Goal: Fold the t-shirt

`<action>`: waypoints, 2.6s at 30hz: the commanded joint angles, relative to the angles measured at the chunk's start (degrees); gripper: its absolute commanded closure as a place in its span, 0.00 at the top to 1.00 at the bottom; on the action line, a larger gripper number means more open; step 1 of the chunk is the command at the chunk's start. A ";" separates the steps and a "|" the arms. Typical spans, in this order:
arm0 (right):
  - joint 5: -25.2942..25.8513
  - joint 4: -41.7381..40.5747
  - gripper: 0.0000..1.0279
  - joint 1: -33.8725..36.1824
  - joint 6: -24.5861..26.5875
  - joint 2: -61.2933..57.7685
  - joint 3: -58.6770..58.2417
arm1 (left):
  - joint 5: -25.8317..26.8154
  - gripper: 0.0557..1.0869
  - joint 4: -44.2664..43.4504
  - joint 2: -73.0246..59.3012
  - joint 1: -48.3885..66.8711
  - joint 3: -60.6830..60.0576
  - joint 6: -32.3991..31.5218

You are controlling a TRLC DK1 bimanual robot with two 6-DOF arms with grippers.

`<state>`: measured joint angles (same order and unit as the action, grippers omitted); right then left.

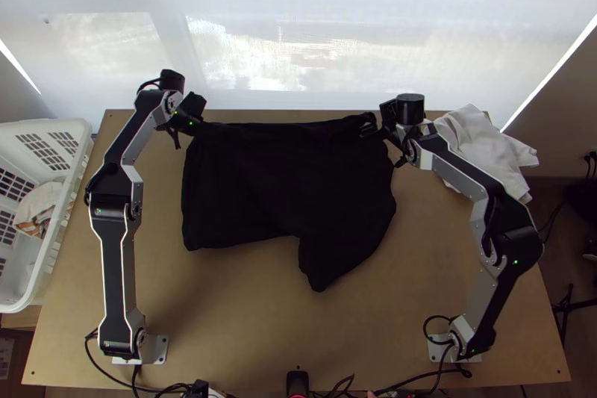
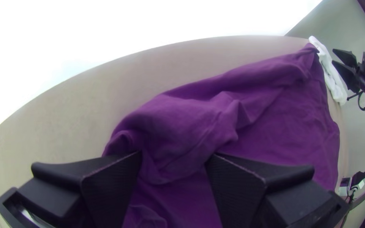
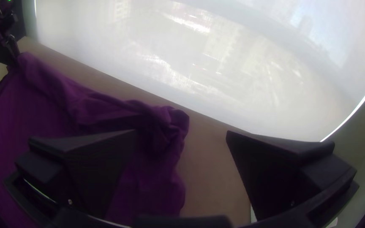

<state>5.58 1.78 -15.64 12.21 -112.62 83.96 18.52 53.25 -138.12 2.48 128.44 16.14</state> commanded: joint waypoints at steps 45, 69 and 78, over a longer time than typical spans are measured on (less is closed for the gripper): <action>0.30 7.54 0.95 2.46 2.73 -11.57 15.79 | -5.52 0.03 -3.77 9.54 2.79 0.14 0.12; 0.13 7.62 0.90 -1.32 5.46 -13.68 15.27 | -7.10 0.03 -4.04 9.19 2.79 0.14 0.38; -0.31 8.68 0.56 -0.01 7.74 -17.55 17.29 | -7.10 0.03 -4.04 9.10 3.50 0.14 0.38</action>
<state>5.69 9.69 -16.36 18.74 -128.29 100.53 11.31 49.15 -128.95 5.65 128.57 16.40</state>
